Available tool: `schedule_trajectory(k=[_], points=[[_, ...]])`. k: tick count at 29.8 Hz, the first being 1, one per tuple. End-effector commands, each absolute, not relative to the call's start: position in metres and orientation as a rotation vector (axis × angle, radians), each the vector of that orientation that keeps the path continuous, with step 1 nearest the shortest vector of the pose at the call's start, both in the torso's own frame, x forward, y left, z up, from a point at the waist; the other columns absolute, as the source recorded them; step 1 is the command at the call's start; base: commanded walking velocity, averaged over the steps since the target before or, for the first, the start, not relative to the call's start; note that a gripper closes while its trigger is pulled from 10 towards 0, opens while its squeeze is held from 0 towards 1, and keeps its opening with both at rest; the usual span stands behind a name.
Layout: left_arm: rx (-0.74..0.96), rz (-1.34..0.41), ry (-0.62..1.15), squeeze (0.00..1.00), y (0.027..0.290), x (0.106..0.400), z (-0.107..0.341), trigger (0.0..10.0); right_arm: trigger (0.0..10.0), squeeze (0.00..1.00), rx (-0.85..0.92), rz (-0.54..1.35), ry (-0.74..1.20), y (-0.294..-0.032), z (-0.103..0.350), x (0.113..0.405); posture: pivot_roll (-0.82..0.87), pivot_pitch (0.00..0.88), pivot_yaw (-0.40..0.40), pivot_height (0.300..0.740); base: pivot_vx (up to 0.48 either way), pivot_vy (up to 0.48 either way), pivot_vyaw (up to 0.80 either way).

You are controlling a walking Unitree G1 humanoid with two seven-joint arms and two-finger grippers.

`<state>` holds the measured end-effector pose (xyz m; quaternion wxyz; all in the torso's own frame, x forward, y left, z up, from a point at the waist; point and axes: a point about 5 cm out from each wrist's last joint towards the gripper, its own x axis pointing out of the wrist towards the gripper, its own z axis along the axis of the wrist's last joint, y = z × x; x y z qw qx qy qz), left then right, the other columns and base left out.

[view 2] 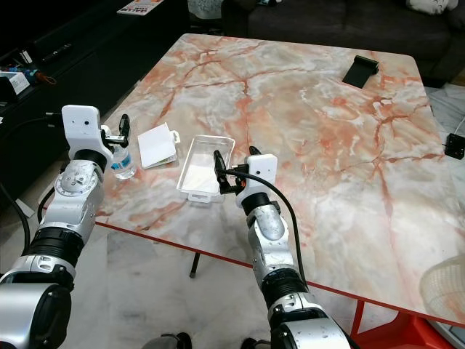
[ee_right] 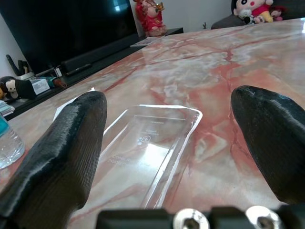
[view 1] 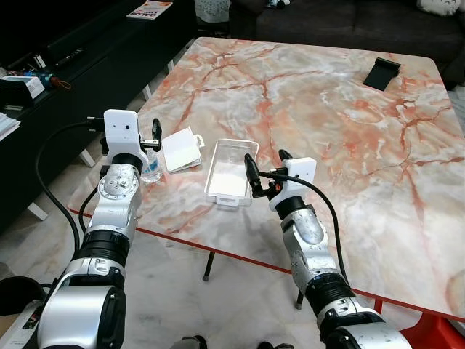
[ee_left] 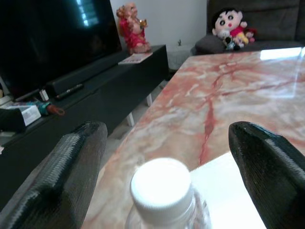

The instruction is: Picking trash to rubbish bin

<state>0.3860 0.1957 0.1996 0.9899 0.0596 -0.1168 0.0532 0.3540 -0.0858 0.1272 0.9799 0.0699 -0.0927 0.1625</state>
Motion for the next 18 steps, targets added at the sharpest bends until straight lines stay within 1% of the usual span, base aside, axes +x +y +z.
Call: schedule_trajectory(k=[1,3,4,5,6,7,8,9,10,11,18], points=[[0.135,0.120,-0.239,0.00,0.1985,0.3880,0.2044,10.0,10.0,0.00,0.139,0.334,-0.196,-0.0831,0.1306,0.3545,0.11,0.159,0.033,0.728,0.000,0.000,0.00],[0.121,0.119,-0.242,0.00,0.1978,0.3893,0.2055,9.9,10.0,0.00,0.140,0.333,-0.195,-0.0834,0.1304,0.3544,0.11,0.160,0.033,0.728,0.000,0.000,0.00],[0.117,0.120,-0.243,0.00,0.1978,0.3895,0.2059,8.6,10.0,0.00,0.140,0.332,-0.196,-0.0836,0.1306,0.3545,0.11,0.161,0.032,0.728,0.000,0.000,0.00],[0.115,0.121,-0.243,0.00,0.1978,0.3896,0.2061,8.6,10.0,0.00,0.140,0.331,-0.196,-0.0837,0.1307,0.3546,0.11,0.161,0.032,0.728,0.000,0.000,0.00],[0.115,0.122,-0.244,0.00,0.1978,0.3897,0.2065,8.1,10.0,0.00,0.139,0.331,-0.197,-0.0840,0.1309,0.3547,0.11,0.162,0.031,0.728,0.000,0.000,0.00],[0.115,0.122,-0.244,0.00,0.1978,0.3897,0.2065,8.1,10.0,0.00,0.139,0.331,-0.197,-0.0840,0.1309,0.3547,0.11,0.162,0.031,0.728,0.000,0.000,0.00],[0.114,0.124,-0.246,0.00,0.1980,0.3896,0.2067,5.5,10.0,0.00,0.138,0.331,-0.197,-0.0841,0.1309,0.3547,0.11,0.160,0.031,0.728,0.000,0.000,0.00],[0.114,0.128,-0.247,0.00,0.1982,0.3896,0.2068,1.4,10.0,0.00,0.138,0.331,-0.197,-0.0841,0.1308,0.3547,0.12,0.160,0.031,0.728,0.000,0.000,0.00],[0.114,0.128,-0.247,0.00,0.1982,0.3896,0.2068,1.4,10.0,0.00,0.138,0.331,-0.197,-0.0841,0.1308,0.3547,0.12,0.160,0.031,0.728,0.000,0.000,0.00],[0.110,0.130,-0.249,0.00,0.1987,0.3896,0.2070,0.0,10.0,0.00,0.137,0.333,-0.196,-0.0841,0.1308,0.3547,0.12,0.160,0.031,0.728,0.000,0.000,0.00],[0.098,0.138,-0.247,0.00,0.1994,0.3900,0.2066,0.0,10.0,0.00,0.138,0.334,-0.196,-0.0836,0.1308,0.3547,0.12,0.160,0.031,0.728,0.000,0.000,0.00]])
